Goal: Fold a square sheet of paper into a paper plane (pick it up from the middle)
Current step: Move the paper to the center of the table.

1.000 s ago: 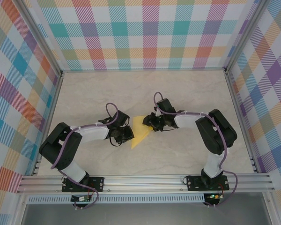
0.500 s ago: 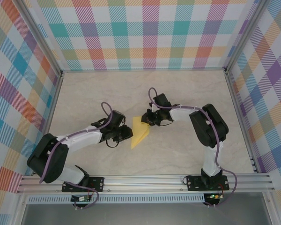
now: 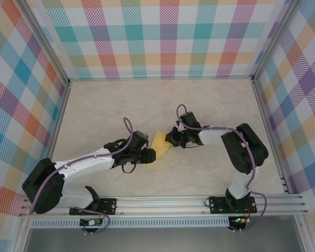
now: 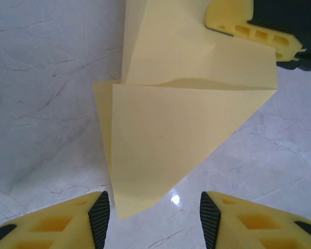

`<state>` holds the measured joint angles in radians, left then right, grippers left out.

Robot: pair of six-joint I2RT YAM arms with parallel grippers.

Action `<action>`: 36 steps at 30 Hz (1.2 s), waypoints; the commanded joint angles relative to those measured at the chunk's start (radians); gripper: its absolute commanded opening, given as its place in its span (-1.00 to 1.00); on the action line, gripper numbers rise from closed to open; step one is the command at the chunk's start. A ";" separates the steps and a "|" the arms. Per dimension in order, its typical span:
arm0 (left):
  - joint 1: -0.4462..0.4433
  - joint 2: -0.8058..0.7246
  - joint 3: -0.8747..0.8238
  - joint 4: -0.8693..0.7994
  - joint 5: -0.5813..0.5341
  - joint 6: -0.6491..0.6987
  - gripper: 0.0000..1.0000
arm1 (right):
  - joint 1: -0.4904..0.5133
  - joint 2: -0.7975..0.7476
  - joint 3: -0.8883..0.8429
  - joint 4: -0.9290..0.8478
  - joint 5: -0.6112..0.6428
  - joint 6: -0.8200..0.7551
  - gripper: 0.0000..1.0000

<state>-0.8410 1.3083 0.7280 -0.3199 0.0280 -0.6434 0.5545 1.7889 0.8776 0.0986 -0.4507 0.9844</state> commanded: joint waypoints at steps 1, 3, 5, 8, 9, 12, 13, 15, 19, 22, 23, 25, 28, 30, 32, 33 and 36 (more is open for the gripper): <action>-0.046 0.030 0.047 -0.021 -0.074 0.035 0.07 | 0.006 -0.046 0.000 0.015 0.016 0.012 -0.86; -0.069 0.051 0.071 -0.031 -0.095 0.053 0.09 | 0.005 -0.059 0.012 -0.004 0.015 0.004 -0.86; -0.099 0.077 0.103 -0.054 -0.131 0.076 0.14 | 0.005 -0.068 0.028 -0.022 0.011 -0.001 -0.85; -0.140 0.136 0.154 -0.104 -0.216 0.111 0.16 | 0.005 -0.058 0.062 -0.054 -0.007 -0.015 -0.84; -0.152 0.158 0.174 -0.124 -0.244 0.115 0.16 | 0.005 -0.052 0.067 -0.055 -0.009 -0.016 -0.83; -0.181 0.242 0.233 -0.194 -0.358 0.108 0.16 | 0.005 -0.032 0.082 -0.059 -0.017 -0.024 -0.79; -0.190 0.266 0.249 -0.211 -0.388 0.104 0.16 | 0.005 -0.027 0.092 -0.065 -0.022 -0.028 -0.74; -0.208 0.308 0.274 -0.229 -0.429 0.096 0.15 | 0.005 -0.015 0.109 -0.075 -0.026 -0.037 -0.65; -0.235 0.369 0.314 -0.269 -0.502 0.047 0.12 | 0.005 0.010 0.149 -0.089 -0.059 -0.056 -0.65; -0.237 0.391 0.317 -0.277 -0.529 0.013 0.12 | 0.005 0.027 0.167 -0.095 -0.075 -0.061 -0.65; -0.237 0.396 0.319 -0.281 -0.534 0.002 0.12 | 0.005 0.032 0.174 -0.101 -0.079 -0.066 -0.65; -0.238 0.404 0.315 -0.281 -0.539 -0.009 0.09 | 0.005 0.046 0.184 -0.109 -0.086 -0.072 -0.65; -0.237 0.399 0.301 -0.266 -0.533 -0.029 0.02 | 0.005 0.060 0.190 -0.109 -0.094 -0.075 -0.65; -0.237 0.399 0.298 -0.257 -0.526 -0.039 -0.05 | 0.005 0.065 0.193 -0.109 -0.097 -0.075 -0.65; -0.238 0.405 0.297 -0.254 -0.527 -0.056 -0.16 | 0.006 0.068 0.195 -0.109 -0.095 -0.074 -0.65; -0.237 0.407 0.295 -0.251 -0.524 -0.060 -0.19 | 0.005 0.067 0.195 -0.109 -0.094 -0.073 -0.64; -0.238 0.423 0.298 -0.254 -0.529 -0.073 -0.34 | 0.005 0.064 0.194 -0.113 -0.088 -0.076 -0.63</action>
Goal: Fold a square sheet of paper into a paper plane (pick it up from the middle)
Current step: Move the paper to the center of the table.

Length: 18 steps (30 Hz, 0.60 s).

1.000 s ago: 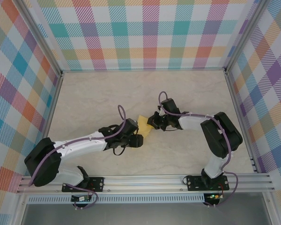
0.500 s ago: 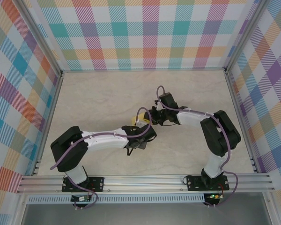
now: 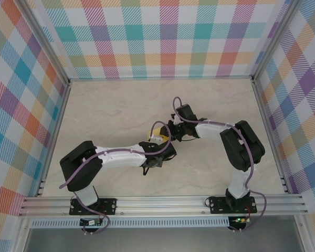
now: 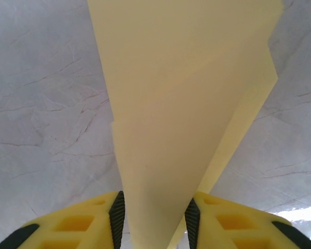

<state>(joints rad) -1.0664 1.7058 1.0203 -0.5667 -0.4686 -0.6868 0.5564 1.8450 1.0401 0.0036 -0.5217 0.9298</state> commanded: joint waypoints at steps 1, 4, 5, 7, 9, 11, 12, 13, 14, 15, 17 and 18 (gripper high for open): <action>-0.012 0.029 0.006 -0.007 -0.036 -0.033 -0.39 | 0.002 0.003 0.029 -0.026 -0.010 -0.025 -0.62; -0.012 0.040 0.006 -0.011 -0.047 -0.033 -0.54 | 0.000 -0.020 0.022 -0.053 0.009 -0.043 -0.55; -0.012 0.039 0.005 -0.012 -0.051 -0.033 -0.62 | -0.003 -0.035 0.019 -0.072 0.025 -0.052 -0.51; -0.013 0.033 0.000 -0.012 -0.056 -0.030 -0.71 | -0.007 -0.073 0.002 -0.102 0.067 -0.064 -0.42; -0.011 0.019 -0.006 -0.009 -0.055 -0.023 -0.78 | -0.014 -0.114 -0.027 -0.118 0.103 -0.069 -0.36; -0.010 0.001 -0.016 -0.002 -0.052 -0.010 -0.84 | -0.020 -0.164 -0.056 -0.144 0.144 -0.070 -0.32; -0.010 -0.009 -0.019 0.004 -0.049 -0.002 -0.88 | -0.022 -0.185 -0.069 -0.152 0.162 -0.071 -0.30; -0.009 -0.021 -0.024 0.012 -0.043 0.016 -0.92 | -0.024 -0.209 -0.087 -0.159 0.178 -0.071 -0.28; -0.009 -0.030 -0.026 0.012 -0.043 0.026 -0.95 | -0.024 -0.234 -0.105 -0.166 0.194 -0.069 -0.25; -0.006 -0.038 -0.028 0.009 -0.045 0.034 -0.97 | -0.025 -0.251 -0.119 -0.171 0.207 -0.069 -0.24; -0.001 -0.058 -0.041 0.004 -0.043 0.049 -1.00 | -0.026 -0.279 -0.149 -0.182 0.227 -0.065 -0.21; 0.002 -0.070 -0.051 0.005 -0.041 0.056 -1.00 | -0.027 -0.288 -0.162 -0.183 0.229 -0.063 -0.21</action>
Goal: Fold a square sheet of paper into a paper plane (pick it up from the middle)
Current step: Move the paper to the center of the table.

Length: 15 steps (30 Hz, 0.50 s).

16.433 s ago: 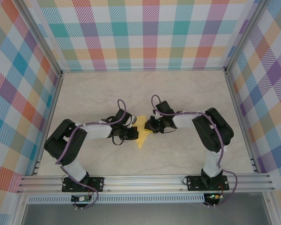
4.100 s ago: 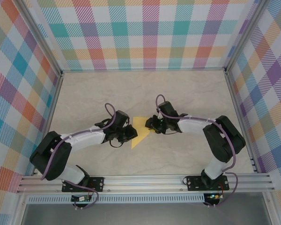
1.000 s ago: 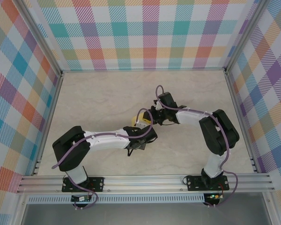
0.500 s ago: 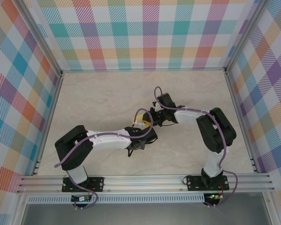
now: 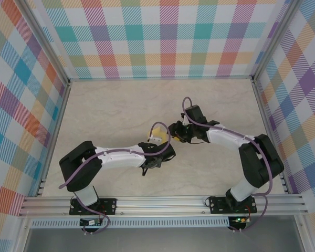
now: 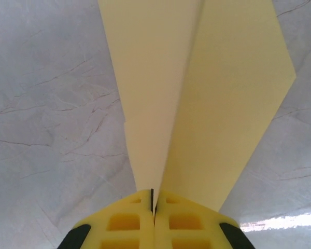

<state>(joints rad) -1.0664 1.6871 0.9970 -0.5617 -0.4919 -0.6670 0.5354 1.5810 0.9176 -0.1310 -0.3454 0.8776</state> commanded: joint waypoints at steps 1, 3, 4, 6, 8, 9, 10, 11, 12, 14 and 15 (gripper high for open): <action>0.008 -0.066 -0.040 -0.001 -0.010 0.045 -1.00 | -0.006 -0.031 -0.054 -0.047 0.052 -0.007 -0.21; 0.018 -0.100 -0.064 -0.010 -0.002 0.052 -1.00 | -0.006 -0.039 -0.077 -0.037 0.043 -0.001 -0.20; 0.022 -0.128 -0.079 -0.012 0.001 0.058 -1.00 | -0.006 -0.042 -0.089 -0.031 0.036 0.005 -0.20; 0.031 -0.176 -0.105 -0.016 0.011 0.070 -1.00 | -0.006 -0.045 -0.108 -0.017 0.030 0.015 -0.20; 0.038 -0.232 -0.137 -0.019 0.026 0.081 -1.00 | -0.006 -0.047 -0.122 -0.007 0.026 0.022 -0.20; 0.042 -0.255 -0.152 -0.013 0.040 0.093 -1.00 | -0.006 -0.048 -0.126 -0.005 0.027 0.024 -0.20; 0.047 -0.278 -0.167 -0.008 0.056 0.106 -1.00 | -0.006 -0.046 -0.129 -0.005 0.027 0.027 -0.20; 0.048 -0.298 -0.184 -0.004 0.063 0.114 -1.00 | -0.006 -0.046 -0.131 -0.004 0.026 0.029 -0.20; 0.049 -0.318 -0.202 0.015 0.079 0.132 -1.00 | -0.006 -0.046 -0.132 -0.001 0.023 0.030 -0.20; 0.049 -0.351 -0.244 0.062 0.120 0.174 -1.00 | -0.006 -0.047 -0.133 0.017 0.009 0.031 -0.21; 0.049 -0.356 -0.252 0.073 0.130 0.189 -1.00 | -0.006 -0.046 -0.133 0.027 -0.006 0.029 -0.23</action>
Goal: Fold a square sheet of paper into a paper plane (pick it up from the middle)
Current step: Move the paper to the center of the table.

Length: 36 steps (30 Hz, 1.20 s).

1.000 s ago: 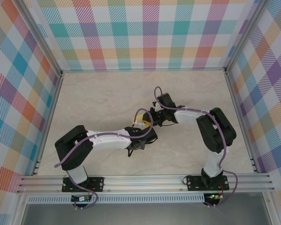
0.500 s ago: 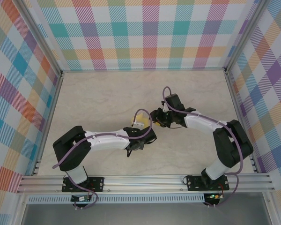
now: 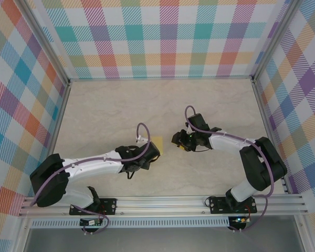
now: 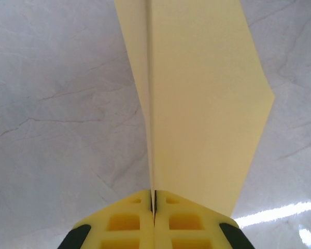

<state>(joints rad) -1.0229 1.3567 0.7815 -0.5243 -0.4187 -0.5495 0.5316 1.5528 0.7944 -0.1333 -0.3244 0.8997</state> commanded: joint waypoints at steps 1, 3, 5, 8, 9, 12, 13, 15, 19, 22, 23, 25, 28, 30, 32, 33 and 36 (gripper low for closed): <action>0.006 -0.026 -0.042 0.039 0.060 0.089 -1.00 | -0.001 -0.015 -0.008 0.042 -0.045 0.005 -0.25; 0.007 -0.020 -0.054 0.041 0.045 0.098 -1.00 | 0.002 -0.007 0.001 0.050 -0.065 0.003 -0.29; 0.010 -0.006 -0.063 0.047 0.042 0.108 -1.00 | 0.009 0.001 0.005 0.062 -0.074 0.007 -0.30; 0.010 0.018 -0.061 0.040 0.027 0.089 -1.00 | 0.020 0.019 0.008 0.078 -0.083 0.016 -0.30; 0.012 0.025 -0.057 0.032 0.019 0.068 -0.99 | 0.024 0.026 0.008 0.086 -0.089 0.019 -0.30; 0.014 0.036 -0.043 0.026 0.027 -0.008 -0.81 | 0.040 0.053 0.017 0.103 -0.100 0.025 -0.31; 0.016 0.042 -0.035 0.021 0.032 -0.035 -0.80 | 0.045 0.061 0.020 0.104 -0.099 0.026 -0.31; 0.017 0.059 -0.015 0.005 0.049 -0.108 -0.68 | 0.053 0.075 0.026 0.106 -0.100 0.028 -0.31; 0.018 0.089 0.003 0.009 0.084 -0.224 -0.70 | 0.059 0.095 0.031 0.120 -0.106 0.031 -0.32; 0.018 0.088 -0.002 0.028 0.085 -0.271 -0.74 | 0.067 0.118 0.046 0.133 -0.137 0.026 -0.34; 0.018 0.087 -0.006 0.038 0.087 -0.279 -0.74 | 0.072 0.129 0.055 0.133 -0.149 0.021 -0.36; 0.018 0.088 -0.009 0.044 0.089 -0.291 -0.76 | 0.087 0.154 0.078 0.134 -0.167 0.014 -0.38; 0.020 0.096 -0.016 0.045 0.088 -0.300 -0.84 | 0.109 0.202 0.126 0.136 -0.186 0.008 -0.44; 0.020 0.102 -0.019 0.050 0.094 -0.300 -0.88 | 0.121 0.236 0.159 0.140 -0.195 0.007 -0.49; 0.021 0.108 -0.019 0.047 0.090 -0.296 -0.89 | 0.138 0.270 0.199 0.124 -0.187 0.000 -0.52; 0.020 0.108 -0.019 0.047 0.090 -0.294 -0.89 | 0.145 0.286 0.218 0.101 -0.171 -0.004 -0.53; 0.023 0.103 -0.025 0.055 0.093 -0.289 -0.89 | 0.159 0.348 0.287 0.004 -0.116 -0.013 -0.59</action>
<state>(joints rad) -1.0130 1.4559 0.7601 -0.4786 -0.3294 -0.8234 0.6777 1.8595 1.0344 -0.0532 -0.4713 0.9119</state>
